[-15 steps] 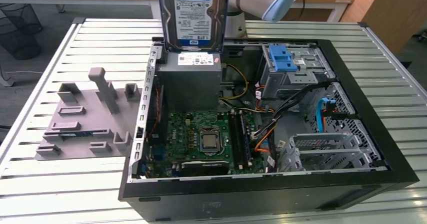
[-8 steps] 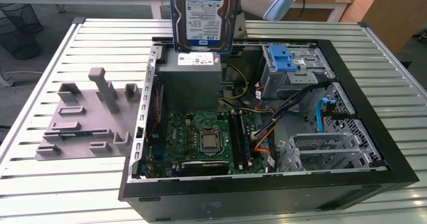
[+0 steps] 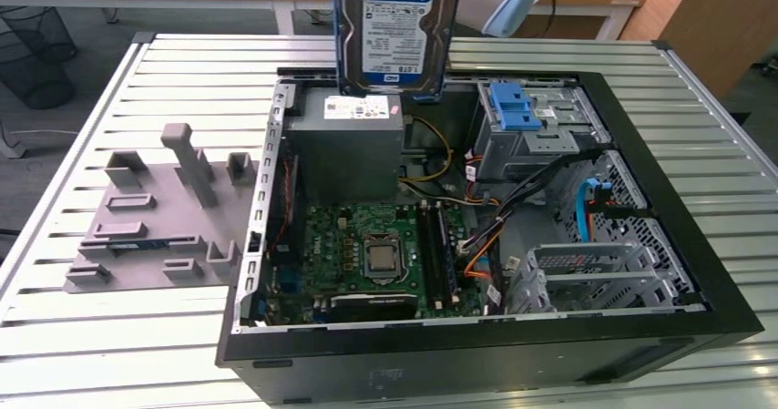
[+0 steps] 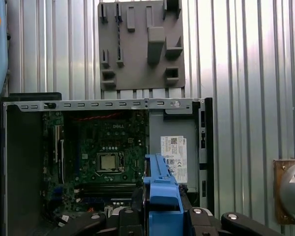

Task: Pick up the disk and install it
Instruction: 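Pick up the disk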

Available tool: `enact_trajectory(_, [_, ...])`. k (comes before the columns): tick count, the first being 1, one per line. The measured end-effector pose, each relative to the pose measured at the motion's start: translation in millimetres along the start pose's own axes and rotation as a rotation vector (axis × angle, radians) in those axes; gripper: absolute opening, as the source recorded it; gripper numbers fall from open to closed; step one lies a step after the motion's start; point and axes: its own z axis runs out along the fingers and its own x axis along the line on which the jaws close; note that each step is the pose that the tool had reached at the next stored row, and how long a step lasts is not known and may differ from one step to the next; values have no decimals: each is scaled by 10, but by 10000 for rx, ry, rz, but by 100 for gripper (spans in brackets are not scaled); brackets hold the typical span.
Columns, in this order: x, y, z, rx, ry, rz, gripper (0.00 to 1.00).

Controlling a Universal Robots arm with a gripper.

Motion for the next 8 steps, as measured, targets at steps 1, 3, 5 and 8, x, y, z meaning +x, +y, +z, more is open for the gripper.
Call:
enact_trajectory(1, [4,-5,0,0,0,4,36])
enact_trajectory(3, [20,-8,2,1,0,14,36])
enact_trajectory(5, [46,-9,3,1,-1,24,36])
enact_trajectory(8, [93,-11,5,0,-1,34,36])
